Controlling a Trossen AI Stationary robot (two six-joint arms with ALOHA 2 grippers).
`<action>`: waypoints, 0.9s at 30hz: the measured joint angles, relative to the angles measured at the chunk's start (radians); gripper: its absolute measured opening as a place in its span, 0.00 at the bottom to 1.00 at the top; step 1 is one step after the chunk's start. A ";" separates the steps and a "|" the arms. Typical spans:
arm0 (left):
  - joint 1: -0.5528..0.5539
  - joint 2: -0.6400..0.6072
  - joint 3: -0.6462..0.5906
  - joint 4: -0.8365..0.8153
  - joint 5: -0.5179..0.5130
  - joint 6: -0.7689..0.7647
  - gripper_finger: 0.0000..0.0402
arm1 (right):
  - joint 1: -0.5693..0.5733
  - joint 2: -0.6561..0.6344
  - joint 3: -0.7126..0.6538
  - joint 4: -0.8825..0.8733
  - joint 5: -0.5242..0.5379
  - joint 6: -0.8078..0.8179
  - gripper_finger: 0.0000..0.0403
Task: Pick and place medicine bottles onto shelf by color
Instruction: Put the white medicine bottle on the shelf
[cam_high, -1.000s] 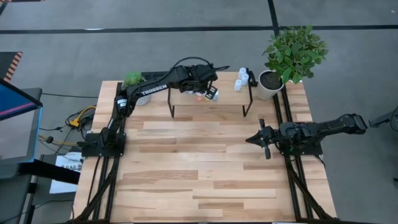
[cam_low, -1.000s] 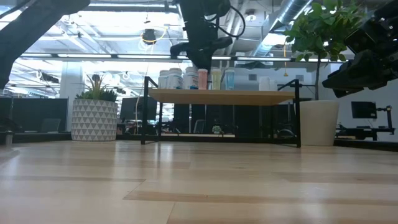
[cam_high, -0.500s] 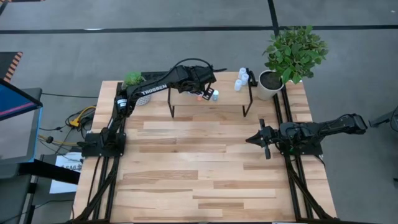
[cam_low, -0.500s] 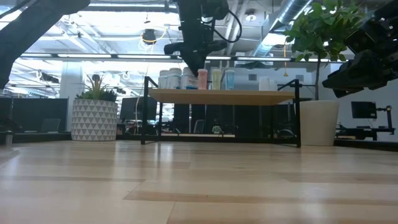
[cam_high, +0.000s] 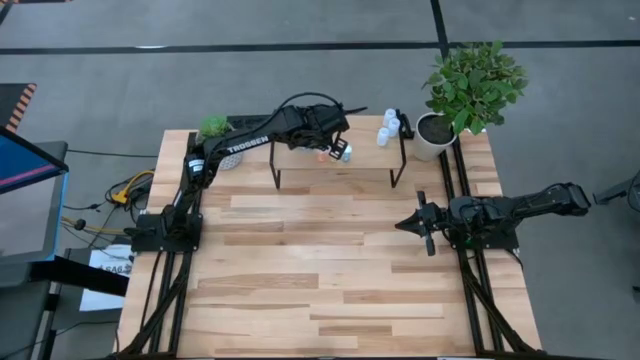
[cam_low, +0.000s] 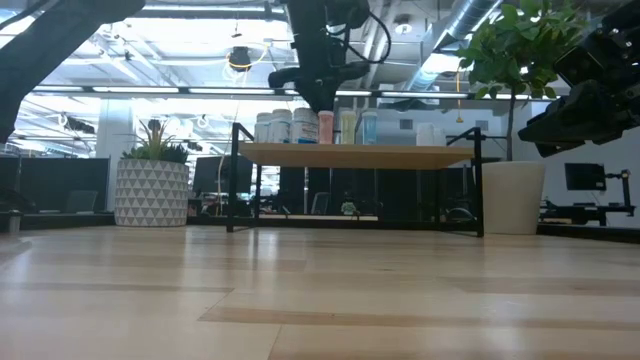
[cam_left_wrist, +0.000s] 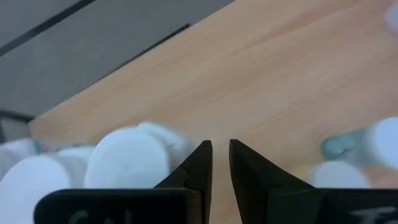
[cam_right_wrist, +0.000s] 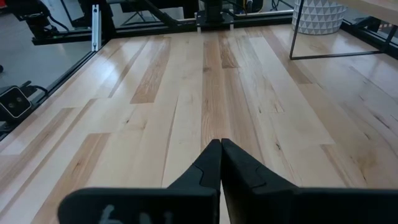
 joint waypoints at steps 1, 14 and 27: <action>0.000 0.000 0.000 0.017 0.000 0.010 0.11 | 0.000 0.000 0.000 0.000 0.000 0.000 0.08; 0.037 0.000 0.001 0.037 -0.007 0.025 0.11 | 0.000 0.000 0.000 0.000 0.000 0.000 0.08; 0.019 0.000 0.001 -0.028 -0.007 -0.011 0.11 | 0.000 0.000 0.000 0.000 0.000 -0.003 0.08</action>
